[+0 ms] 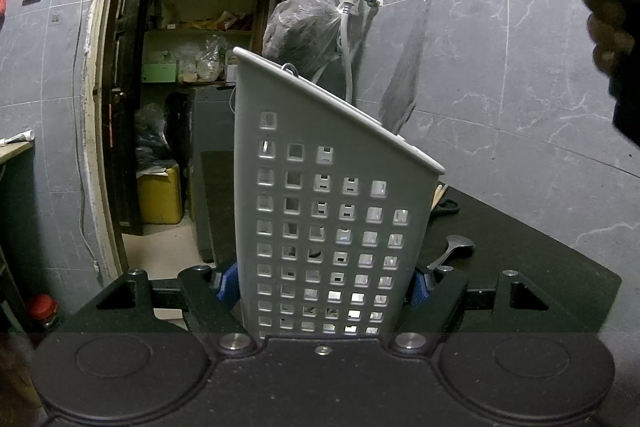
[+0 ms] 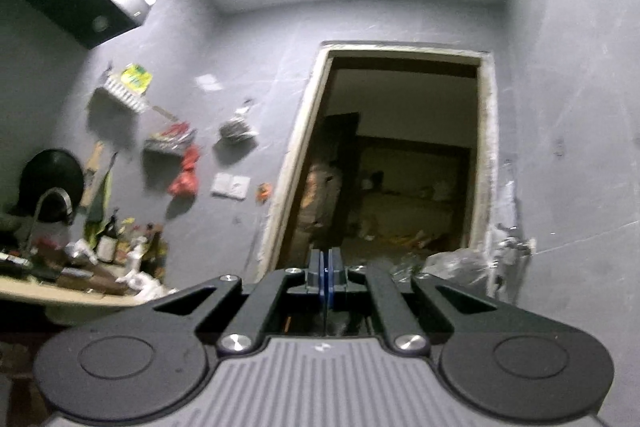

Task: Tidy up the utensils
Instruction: 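Lift the fork with the right tool and drop it into the basket, then move the open right tool back down toward the remaining utensils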

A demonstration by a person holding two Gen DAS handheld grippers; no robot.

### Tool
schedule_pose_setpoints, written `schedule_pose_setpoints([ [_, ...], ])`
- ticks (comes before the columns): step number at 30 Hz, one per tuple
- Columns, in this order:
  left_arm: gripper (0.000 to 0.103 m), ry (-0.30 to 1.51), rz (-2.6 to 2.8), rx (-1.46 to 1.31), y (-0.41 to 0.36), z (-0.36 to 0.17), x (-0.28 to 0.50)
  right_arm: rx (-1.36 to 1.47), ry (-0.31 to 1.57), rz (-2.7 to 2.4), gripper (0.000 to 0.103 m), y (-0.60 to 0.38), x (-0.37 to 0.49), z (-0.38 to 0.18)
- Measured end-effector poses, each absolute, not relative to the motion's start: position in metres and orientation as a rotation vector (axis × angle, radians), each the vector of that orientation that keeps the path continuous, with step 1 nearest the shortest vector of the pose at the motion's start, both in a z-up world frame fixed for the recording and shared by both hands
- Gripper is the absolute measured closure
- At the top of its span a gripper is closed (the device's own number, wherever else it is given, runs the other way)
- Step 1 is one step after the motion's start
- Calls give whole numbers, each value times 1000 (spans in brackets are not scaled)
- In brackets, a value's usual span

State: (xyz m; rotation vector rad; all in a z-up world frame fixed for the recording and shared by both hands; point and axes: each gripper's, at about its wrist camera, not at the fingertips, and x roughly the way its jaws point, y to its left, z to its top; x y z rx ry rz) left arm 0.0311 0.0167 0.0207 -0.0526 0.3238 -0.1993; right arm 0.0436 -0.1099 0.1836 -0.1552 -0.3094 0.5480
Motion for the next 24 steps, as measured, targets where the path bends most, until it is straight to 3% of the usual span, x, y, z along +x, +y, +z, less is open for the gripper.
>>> schedule_pose_setpoints([
  [22, 26, 324, -199, -53, 17, 21, 31, -255, -134, 658, 100, -66, 57, 131],
  [24, 26, 324, -199, -52, 17, 21, 31, -257, -110, 674, 96, -65, 59, 129],
])
